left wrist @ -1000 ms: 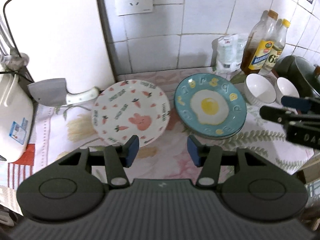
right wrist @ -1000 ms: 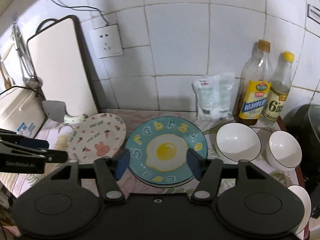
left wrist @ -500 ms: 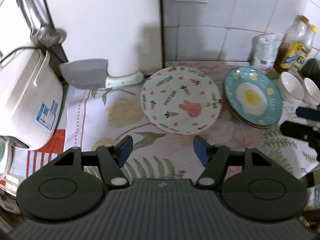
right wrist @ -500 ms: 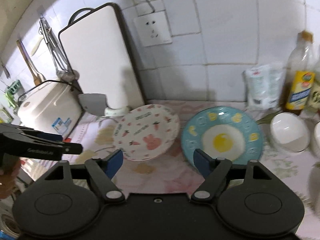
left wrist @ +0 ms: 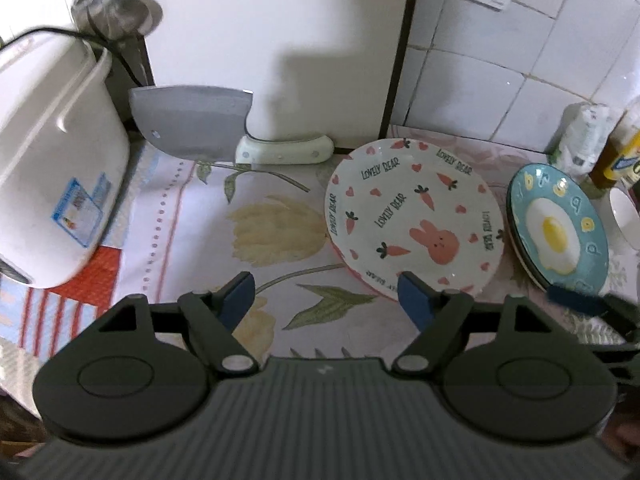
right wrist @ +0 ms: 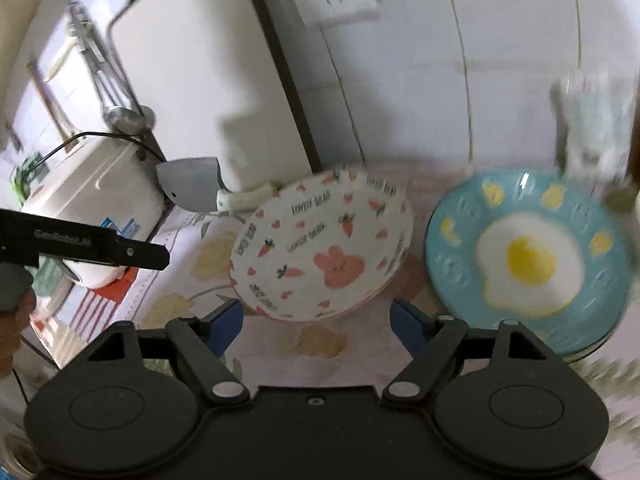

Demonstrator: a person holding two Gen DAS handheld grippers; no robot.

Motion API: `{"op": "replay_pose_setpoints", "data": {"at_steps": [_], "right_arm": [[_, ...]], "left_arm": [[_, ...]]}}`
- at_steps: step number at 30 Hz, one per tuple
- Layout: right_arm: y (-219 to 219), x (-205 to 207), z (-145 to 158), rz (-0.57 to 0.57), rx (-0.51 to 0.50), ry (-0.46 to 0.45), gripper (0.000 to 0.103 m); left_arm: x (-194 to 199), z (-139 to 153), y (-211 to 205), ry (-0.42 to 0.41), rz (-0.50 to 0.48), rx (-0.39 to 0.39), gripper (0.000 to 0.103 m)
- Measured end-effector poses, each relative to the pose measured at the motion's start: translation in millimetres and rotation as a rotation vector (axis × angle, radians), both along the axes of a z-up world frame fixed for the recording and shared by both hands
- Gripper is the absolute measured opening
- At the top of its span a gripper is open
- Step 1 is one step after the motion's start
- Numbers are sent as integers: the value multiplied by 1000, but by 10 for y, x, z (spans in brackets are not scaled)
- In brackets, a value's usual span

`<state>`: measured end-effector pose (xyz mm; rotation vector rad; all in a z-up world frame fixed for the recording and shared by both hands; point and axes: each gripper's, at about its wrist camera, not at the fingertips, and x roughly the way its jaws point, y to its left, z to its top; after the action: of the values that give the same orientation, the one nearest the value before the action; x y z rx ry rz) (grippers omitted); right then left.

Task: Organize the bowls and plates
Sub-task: 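Reach both grippers to the pink bunny plate and close on its rim, then lift the bunny plate with both grippers and lower it onto the blue plate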

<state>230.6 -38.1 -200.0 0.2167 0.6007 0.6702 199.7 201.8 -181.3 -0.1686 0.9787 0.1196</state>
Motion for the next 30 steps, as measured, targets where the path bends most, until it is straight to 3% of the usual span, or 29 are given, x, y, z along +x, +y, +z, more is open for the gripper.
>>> {"op": "replay_pose_setpoints", "data": {"at_steps": [8, 14, 20, 21, 26, 29, 30], "right_arm": [[175, 321, -474, -92, 184, 80, 84], [233, 498, -602, -158, 255, 65, 80], [242, 610, -653, -187, 280, 68, 60], [240, 625, -660, -194, 291, 66, 56], [214, 656, -721, -176, 323, 44, 55], [163, 683, -740, -187, 335, 63, 39], [154, 698, -736, -200, 337, 75, 29]], "left_arm": [[278, -496, 35, -54, 48, -81, 78], [570, -879, 6, -90, 49, -44, 74], [702, -1050, -7, -88, 19, -83, 44], [688, -1047, -23, -105, 21, -68, 28], [632, -1084, -12, -153, 46, -82, 28], [632, -1088, -12, -149, 58, -92, 28], [640, -1083, -23, -146, 59, -85, 28]]}}
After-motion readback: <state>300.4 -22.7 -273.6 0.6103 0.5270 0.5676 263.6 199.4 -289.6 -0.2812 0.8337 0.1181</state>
